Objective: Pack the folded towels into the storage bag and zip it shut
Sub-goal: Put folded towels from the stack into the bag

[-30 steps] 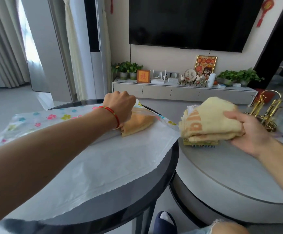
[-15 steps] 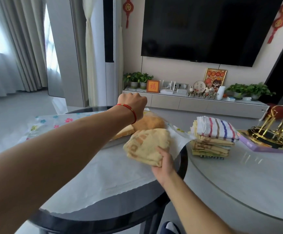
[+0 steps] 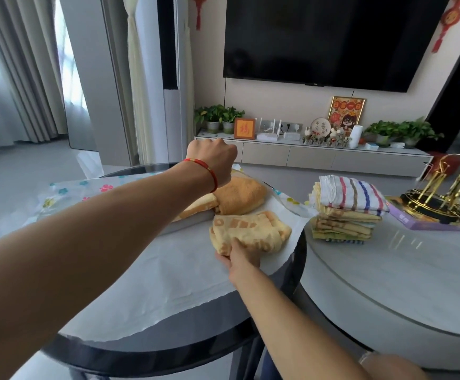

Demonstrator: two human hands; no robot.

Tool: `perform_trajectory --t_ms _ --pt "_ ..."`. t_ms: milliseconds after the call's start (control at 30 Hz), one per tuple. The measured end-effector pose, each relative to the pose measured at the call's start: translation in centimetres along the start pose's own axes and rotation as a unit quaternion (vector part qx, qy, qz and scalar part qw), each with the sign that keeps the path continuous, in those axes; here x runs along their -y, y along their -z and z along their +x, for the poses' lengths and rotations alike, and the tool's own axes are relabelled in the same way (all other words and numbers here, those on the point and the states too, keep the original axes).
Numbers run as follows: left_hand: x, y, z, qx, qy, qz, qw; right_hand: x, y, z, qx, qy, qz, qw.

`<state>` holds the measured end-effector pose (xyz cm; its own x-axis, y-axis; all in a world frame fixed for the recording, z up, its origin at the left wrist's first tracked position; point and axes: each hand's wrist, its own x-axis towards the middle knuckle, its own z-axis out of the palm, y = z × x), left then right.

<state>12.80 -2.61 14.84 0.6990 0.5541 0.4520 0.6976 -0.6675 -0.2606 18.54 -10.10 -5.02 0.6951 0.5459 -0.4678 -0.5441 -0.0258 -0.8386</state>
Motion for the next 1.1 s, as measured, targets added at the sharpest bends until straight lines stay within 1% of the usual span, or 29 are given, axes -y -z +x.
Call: perform_trajectory --t_ms 33,67,100,133,167,200,233,267,333,367,433,533,600,633,700,733,800,867,933,1000,1100 --pt "0.0 -0.1 0.0 -0.001 0.0 -0.002 1.0 0.4 0.1 -0.1 0.001 0.019 -0.057 0.998" --pt "-0.1 -0.1 -0.1 -0.001 0.0 -0.003 1.0 0.7 0.4 -0.1 -0.021 0.062 -0.134 0.989" --pt "-0.1 -0.2 -0.2 -0.001 0.0 -0.004 1.0 0.6 0.8 -0.1 -0.054 0.127 -0.202 0.97" --pt "-0.1 -0.3 -0.2 -0.001 -0.001 -0.005 1.0 0.4 1.2 -0.3 -0.071 0.191 -0.239 0.95" --pt "-0.1 -0.4 -0.3 0.0 -0.002 -0.007 1.0 0.1 1.6 -0.6 -0.066 0.239 -0.246 0.937" --pt "-0.1 -0.4 -0.3 0.0 -0.003 -0.009 1.0 -0.3 1.9 -0.5 -0.048 0.27 -0.254 0.928" --pt "-0.2 -0.4 -0.4 0.0 -0.002 -0.01 1.0 -0.4 2.1 -0.2 -0.033 0.272 -0.281 0.92" --pt "-0.2 -0.4 -0.5 0.002 -0.001 -0.01 1.0 -0.2 2.4 0.1 -0.025 0.249 -0.314 0.916" --pt "-0.4 -0.2 -0.6 0.005 -0.005 -0.009 1.0 1.2 3.1 1.3 -0.032 0.2 -0.377 0.904" --pt "-0.5 -0.2 -0.7 0.007 -0.007 -0.007 1.0 2.0 3.6 2.1 -0.039 0.196 -0.395 0.897" --pt "-0.5 0.0 -0.9 0.01 -0.01 0.006 1.0 3.5 4.5 2.9 -0.034 0.216 -0.426 0.878" --pt "-0.8 0.0 -1.0 0.002 -0.025 0.027 0.999 5.0 6.1 2.3 0.027 0.252 -0.455 0.853" --pt "-1.5 -0.2 -1.0 0.0 -0.034 0.032 0.999 6.4 7.7 1.6 0.054 0.285 -0.479 0.829" --pt "-1.9 -0.3 -1.0 0.006 -0.04 0.028 0.999 7.3 8.8 1.3 0.07 0.298 -0.476 0.825" --pt "-2.9 -0.7 -0.9 0.015 -0.049 0.013 0.999 9.5 11.1 0.5 0.102 0.321 -0.45 0.827" --pt "-3.5 -0.9 -0.9 0.017 -0.052 0.003 0.999 10.6 12.4 0.2 0.1 0.339 -0.435 0.828" --pt "-4.6 -1.4 -0.7 0.018 -0.053 -0.018 0.998 13.1 14.9 0.4 0.045 0.394 -0.401 0.826" --pt "-5.8 -1.9 -0.4 0.026 -0.055 -0.04 0.997 15.4 17.4 1.8 -0.039 0.421 -0.379 0.823" --pt "-7.0 -2.3 0.0 0.039 -0.061 -0.061 0.996 17.5 19.4 4.2 -0.121 0.413 -0.379 0.819" --pt "-8.2 -2.7 0.3 0.046 -0.075 -0.077 0.993 19.6 20.7 7.4 -0.186 0.396 -0.406 0.802" --pt "-10.0 -3.5 0.6 0.042 -0.105 -0.084 0.99 22.4 21.7 11.9 -0.222 0.367 -0.448 0.785"
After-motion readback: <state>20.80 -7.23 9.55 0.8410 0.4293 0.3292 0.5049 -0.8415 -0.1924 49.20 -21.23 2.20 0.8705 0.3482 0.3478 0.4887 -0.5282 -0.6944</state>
